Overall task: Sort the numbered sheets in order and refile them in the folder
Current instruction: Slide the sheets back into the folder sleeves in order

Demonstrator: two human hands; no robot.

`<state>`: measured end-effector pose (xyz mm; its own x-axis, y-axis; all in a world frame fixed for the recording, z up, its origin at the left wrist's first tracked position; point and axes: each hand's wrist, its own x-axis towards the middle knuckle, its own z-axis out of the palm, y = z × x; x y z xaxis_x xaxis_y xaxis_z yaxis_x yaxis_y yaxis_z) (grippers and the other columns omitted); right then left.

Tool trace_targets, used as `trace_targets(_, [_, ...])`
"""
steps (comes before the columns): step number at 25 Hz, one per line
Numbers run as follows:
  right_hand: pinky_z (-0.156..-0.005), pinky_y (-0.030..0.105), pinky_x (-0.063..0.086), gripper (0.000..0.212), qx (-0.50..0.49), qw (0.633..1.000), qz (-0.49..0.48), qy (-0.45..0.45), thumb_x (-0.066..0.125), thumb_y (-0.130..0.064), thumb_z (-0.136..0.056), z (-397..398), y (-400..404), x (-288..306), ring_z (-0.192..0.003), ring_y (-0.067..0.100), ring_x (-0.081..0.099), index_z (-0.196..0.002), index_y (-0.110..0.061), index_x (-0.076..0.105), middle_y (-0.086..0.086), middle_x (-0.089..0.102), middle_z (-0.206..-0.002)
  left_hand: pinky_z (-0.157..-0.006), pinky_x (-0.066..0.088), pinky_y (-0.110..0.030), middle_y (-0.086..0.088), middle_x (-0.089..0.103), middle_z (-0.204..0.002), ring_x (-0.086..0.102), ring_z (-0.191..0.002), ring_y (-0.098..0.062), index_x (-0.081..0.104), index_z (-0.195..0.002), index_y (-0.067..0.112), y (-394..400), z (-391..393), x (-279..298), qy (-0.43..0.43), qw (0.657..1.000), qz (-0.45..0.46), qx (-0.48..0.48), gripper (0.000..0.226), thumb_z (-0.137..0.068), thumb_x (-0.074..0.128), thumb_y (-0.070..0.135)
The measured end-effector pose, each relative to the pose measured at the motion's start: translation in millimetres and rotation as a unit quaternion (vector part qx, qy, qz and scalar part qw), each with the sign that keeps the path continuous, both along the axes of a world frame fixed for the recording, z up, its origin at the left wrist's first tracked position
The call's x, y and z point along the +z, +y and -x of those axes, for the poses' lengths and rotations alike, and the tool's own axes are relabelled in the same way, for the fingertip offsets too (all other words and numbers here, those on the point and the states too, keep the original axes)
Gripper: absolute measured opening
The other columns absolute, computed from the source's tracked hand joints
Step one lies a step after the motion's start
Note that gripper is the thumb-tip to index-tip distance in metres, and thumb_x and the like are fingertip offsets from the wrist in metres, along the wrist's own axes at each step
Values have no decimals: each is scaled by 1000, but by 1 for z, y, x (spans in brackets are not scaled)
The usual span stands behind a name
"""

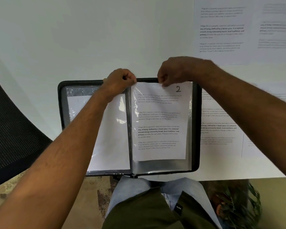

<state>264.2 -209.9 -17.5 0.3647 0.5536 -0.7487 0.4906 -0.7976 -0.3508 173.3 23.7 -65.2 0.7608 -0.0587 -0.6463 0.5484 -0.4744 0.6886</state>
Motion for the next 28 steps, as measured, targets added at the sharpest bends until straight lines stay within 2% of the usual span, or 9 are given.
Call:
trace_targets(6, [-71,35,53,15,33,998,45,7,74,-15,-85,18,18,4,-79,16,64,-81,-29,79,-11,69,-78,-77,49,-37,8,68,-74,59,-72,-5,77,-86,25,4,0,-5,-23,998,17,-53,6,-91,76,28])
trace_targets(11, [-58,27,42,21,59,996,62,10,79,-20,-83,32,24,-1,-70,13,59,-68,-31,71,-11,63,-72,-85,57,-45,-8,75,-83,68,-81,-20,80,-89,22,7,0,-10,-24,996,29,-76,7,-85,82,27])
trace_targets(13, [-60,28,43,15,54,996,63,17,81,-25,-84,36,23,0,-71,13,58,-73,-31,73,-12,63,-73,-85,56,-44,-5,76,-82,67,-80,-15,80,-88,21,7,1,-10,-27,997,27,-71,5,-85,82,24])
trace_targets(15, [-67,30,46,8,34,998,52,22,74,-30,-91,37,20,5,-74,13,60,-83,-30,77,-12,65,-76,-87,55,-46,-1,75,-81,65,-79,-10,80,-87,23,7,1,-12,-27,997,21,-69,5,-84,82,27])
trace_targets(18, [-85,36,47,36,-56,996,29,63,50,-47,-105,32,9,15,-87,16,65,-87,-27,73,-8,72,-85,-97,49,-61,10,72,-75,62,-78,-7,79,-84,30,7,2,-14,-25,997,-1,-71,8,-80,81,37])
trace_targets(20, [-90,36,43,49,-116,990,17,75,40,-58,-105,30,-3,21,-91,12,64,-95,-24,75,-9,74,-90,-101,45,-63,15,68,-71,60,-77,-5,77,-81,32,4,4,-12,-33,997,-29,-58,7,-80,83,36])
trace_targets(23, [-87,35,45,28,-119,992,-7,26,63,-53,-96,36,-28,21,-99,15,64,-93,-27,74,-11,72,-94,-98,35,-45,12,68,-79,60,-87,-9,75,-80,28,-2,5,-7,-52,993,-91,-61,9,-83,83,33])
trace_targets(25, [-93,37,44,11,-136,988,-47,-58,75,-41,-88,49,-42,16,-114,21,56,-91,-31,75,-5,68,-112,-94,34,-41,10,70,-83,62,-94,-14,74,-81,30,-7,8,-4,-61,988,-127,-69,11,-82,82,36])
trace_targets(28, [-104,33,44,14,-296,931,-174,-121,82,-30,-84,82,-50,9,-124,17,52,-96,-31,75,2,56,-135,-97,40,-42,8,66,-103,58,-111,-22,72,-91,34,-14,20,0,-98,974,-183,-89,13,-83,79,41])
